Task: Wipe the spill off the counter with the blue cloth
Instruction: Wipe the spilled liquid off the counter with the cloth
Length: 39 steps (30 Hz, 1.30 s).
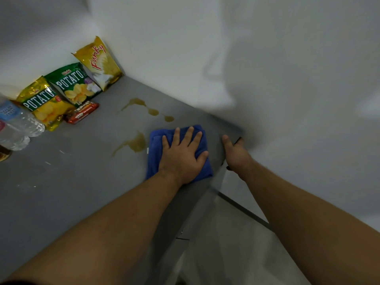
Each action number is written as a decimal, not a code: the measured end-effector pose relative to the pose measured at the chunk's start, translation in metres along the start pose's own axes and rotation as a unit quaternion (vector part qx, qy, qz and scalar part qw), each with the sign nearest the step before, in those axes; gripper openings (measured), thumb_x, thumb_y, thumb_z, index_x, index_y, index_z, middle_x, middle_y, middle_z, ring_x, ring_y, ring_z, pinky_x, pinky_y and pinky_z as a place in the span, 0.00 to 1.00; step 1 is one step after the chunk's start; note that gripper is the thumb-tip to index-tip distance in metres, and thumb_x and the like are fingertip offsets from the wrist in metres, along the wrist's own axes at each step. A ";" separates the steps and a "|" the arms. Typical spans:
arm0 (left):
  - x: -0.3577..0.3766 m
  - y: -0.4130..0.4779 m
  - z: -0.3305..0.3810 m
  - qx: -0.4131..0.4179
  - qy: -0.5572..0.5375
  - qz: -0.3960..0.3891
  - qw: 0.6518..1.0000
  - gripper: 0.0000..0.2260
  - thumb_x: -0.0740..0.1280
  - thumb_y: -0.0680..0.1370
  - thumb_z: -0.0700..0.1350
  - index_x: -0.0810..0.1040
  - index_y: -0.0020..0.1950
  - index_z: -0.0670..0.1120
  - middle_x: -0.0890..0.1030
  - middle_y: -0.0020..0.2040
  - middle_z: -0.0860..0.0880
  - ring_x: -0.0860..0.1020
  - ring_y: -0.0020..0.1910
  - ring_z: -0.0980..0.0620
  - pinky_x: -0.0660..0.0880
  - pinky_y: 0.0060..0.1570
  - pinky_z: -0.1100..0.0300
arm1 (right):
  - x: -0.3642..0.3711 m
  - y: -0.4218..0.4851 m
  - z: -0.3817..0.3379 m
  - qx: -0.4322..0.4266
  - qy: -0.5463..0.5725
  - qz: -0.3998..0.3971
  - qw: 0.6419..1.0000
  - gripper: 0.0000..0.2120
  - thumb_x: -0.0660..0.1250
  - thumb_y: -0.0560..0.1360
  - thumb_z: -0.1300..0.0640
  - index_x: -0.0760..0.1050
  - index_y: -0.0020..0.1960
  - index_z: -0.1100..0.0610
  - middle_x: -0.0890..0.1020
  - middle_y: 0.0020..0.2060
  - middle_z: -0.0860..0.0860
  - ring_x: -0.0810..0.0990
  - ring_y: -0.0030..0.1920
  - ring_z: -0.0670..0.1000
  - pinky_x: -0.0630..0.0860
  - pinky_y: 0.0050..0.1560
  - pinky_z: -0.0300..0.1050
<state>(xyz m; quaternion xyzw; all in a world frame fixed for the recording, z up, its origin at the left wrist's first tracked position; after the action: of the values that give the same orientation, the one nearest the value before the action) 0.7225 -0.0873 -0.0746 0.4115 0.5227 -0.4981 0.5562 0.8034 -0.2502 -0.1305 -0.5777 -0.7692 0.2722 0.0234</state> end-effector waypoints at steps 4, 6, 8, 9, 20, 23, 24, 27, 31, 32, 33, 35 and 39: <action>-0.010 -0.014 0.007 0.060 -0.100 -0.007 0.993 0.29 0.55 0.82 0.63 0.59 0.82 0.56 0.53 0.84 0.56 0.46 0.83 0.47 0.41 0.79 0.37 | -0.002 0.000 -0.006 0.015 -0.041 0.016 0.999 0.33 0.57 0.83 0.36 0.63 0.76 0.61 0.75 0.69 0.61 0.76 0.64 0.61 0.74 0.63 0.54; -0.031 -0.032 -0.003 0.075 -0.209 0.032 0.975 0.23 0.62 0.82 0.58 0.73 0.75 0.53 0.65 0.81 0.54 0.56 0.82 0.49 0.48 0.81 0.41 | -0.008 -0.004 -0.012 0.025 -0.110 0.047 0.992 0.32 0.57 0.84 0.39 0.69 0.71 0.66 0.78 0.66 0.64 0.78 0.64 0.63 0.73 0.60 0.50; -0.055 -0.058 -0.030 0.061 -0.239 0.130 0.960 0.15 0.67 0.81 0.53 0.81 0.65 0.49 0.76 0.72 0.51 0.70 0.74 0.50 0.62 0.77 0.46 | -0.016 -0.016 -0.026 0.011 -0.186 0.109 0.976 0.28 0.60 0.84 0.43 0.69 0.71 0.67 0.77 0.66 0.65 0.77 0.65 0.65 0.74 0.61 0.53; -0.064 -0.072 -0.048 0.041 -0.226 0.176 0.957 0.13 0.68 0.80 0.51 0.83 0.60 0.47 0.80 0.67 0.50 0.75 0.69 0.50 0.69 0.73 0.49 | -0.019 -0.025 -0.035 -0.011 -0.215 0.145 0.966 0.27 0.63 0.83 0.47 0.67 0.73 0.66 0.75 0.68 0.65 0.75 0.66 0.65 0.74 0.64 0.56; -0.053 -0.136 -0.172 -0.229 -0.105 0.184 0.950 0.16 0.72 0.76 0.47 0.80 0.61 0.40 0.81 0.61 0.40 0.77 0.61 0.39 0.76 0.59 0.43 | 0.162 -0.084 -0.082 -0.361 -0.507 -0.068 0.779 0.33 0.46 0.81 0.30 0.51 0.83 0.39 0.49 0.85 0.48 0.43 0.83 0.57 0.40 0.80 0.67; -0.050 -0.135 -0.173 -0.233 -0.107 0.177 0.950 0.17 0.72 0.76 0.47 0.80 0.62 0.41 0.80 0.64 0.42 0.76 0.64 0.40 0.75 0.62 0.44 | 0.162 -0.079 -0.069 -0.355 -0.531 -0.051 0.768 0.34 0.40 0.79 0.28 0.49 0.83 0.38 0.50 0.84 0.47 0.42 0.83 0.58 0.35 0.78 0.68; -0.050 -0.135 -0.174 -0.232 -0.109 0.177 0.950 0.17 0.72 0.76 0.47 0.80 0.62 0.41 0.80 0.64 0.42 0.76 0.64 0.40 0.75 0.63 0.44 | 0.156 -0.079 -0.067 -0.361 -0.528 -0.041 0.767 0.34 0.41 0.79 0.27 0.50 0.83 0.38 0.52 0.84 0.47 0.44 0.83 0.58 0.37 0.78 0.69; -0.049 -0.136 -0.177 -0.232 -0.109 0.184 0.949 0.16 0.70 0.76 0.49 0.81 0.61 0.42 0.80 0.63 0.43 0.76 0.63 0.41 0.76 0.62 0.45 | 0.133 -0.067 -0.062 -0.349 -0.540 -0.016 0.766 0.36 0.40 0.77 0.25 0.49 0.82 0.37 0.53 0.84 0.46 0.45 0.83 0.58 0.42 0.78 0.71; -0.047 -0.135 -0.177 -0.237 -0.091 0.191 0.948 0.17 0.68 0.74 0.51 0.80 0.60 0.44 0.79 0.62 0.44 0.76 0.62 0.41 0.76 0.60 0.46 | 0.113 -0.031 -0.070 -0.274 -0.558 0.001 0.783 0.42 0.39 0.71 0.19 0.39 0.81 0.32 0.43 0.84 0.47 0.38 0.82 0.62 0.36 0.75 0.73; -0.047 -0.134 -0.177 -0.237 -0.088 0.191 0.949 0.17 0.68 0.75 0.51 0.79 0.60 0.44 0.79 0.62 0.44 0.76 0.62 0.41 0.75 0.60 0.46 | 0.117 -0.027 -0.074 -0.268 -0.559 -0.003 0.785 0.42 0.38 0.71 0.19 0.38 0.81 0.33 0.43 0.84 0.47 0.39 0.82 0.63 0.35 0.75 0.74; -0.046 -0.134 -0.177 -0.235 -0.084 0.189 0.950 0.17 0.69 0.75 0.51 0.79 0.60 0.45 0.78 0.62 0.44 0.75 0.62 0.41 0.75 0.60 0.46 | 0.121 -0.026 -0.078 -0.270 -0.559 -0.007 0.784 0.42 0.38 0.72 0.20 0.38 0.82 0.34 0.43 0.84 0.48 0.39 0.82 0.63 0.36 0.75 0.74; -0.045 -0.133 -0.178 -0.234 -0.079 0.189 0.951 0.17 0.68 0.75 0.52 0.79 0.60 0.45 0.78 0.62 0.44 0.75 0.61 0.41 0.75 0.60 0.46 | 0.129 -0.031 -0.082 -0.290 -0.555 -0.016 0.779 0.41 0.38 0.74 0.23 0.38 0.83 0.38 0.43 0.84 0.47 0.39 0.83 0.61 0.39 0.77 0.73; -0.046 -0.133 -0.176 -0.236 -0.083 0.191 0.949 0.18 0.66 0.73 0.53 0.79 0.59 0.44 0.78 0.61 0.43 0.76 0.60 0.40 0.75 0.60 0.46 | 0.124 -0.055 -0.067 -0.344 -0.563 -0.048 0.750 0.39 0.36 0.76 0.25 0.38 0.83 0.39 0.44 0.84 0.45 0.39 0.83 0.55 0.39 0.79 0.68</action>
<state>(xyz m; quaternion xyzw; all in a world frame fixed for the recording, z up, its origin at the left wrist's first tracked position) 0.5635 0.0689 -0.0406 0.3173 0.4888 -0.2773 0.7639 0.7378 -0.1225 -0.0836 -0.2506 -0.7114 0.2634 -0.6015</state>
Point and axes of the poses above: each hand's wrist, its own y-axis towards the middle knuckle, its own x-axis out of the palm, z = x × y, the point moved 10 cm from there along y, towards the middle knuckle
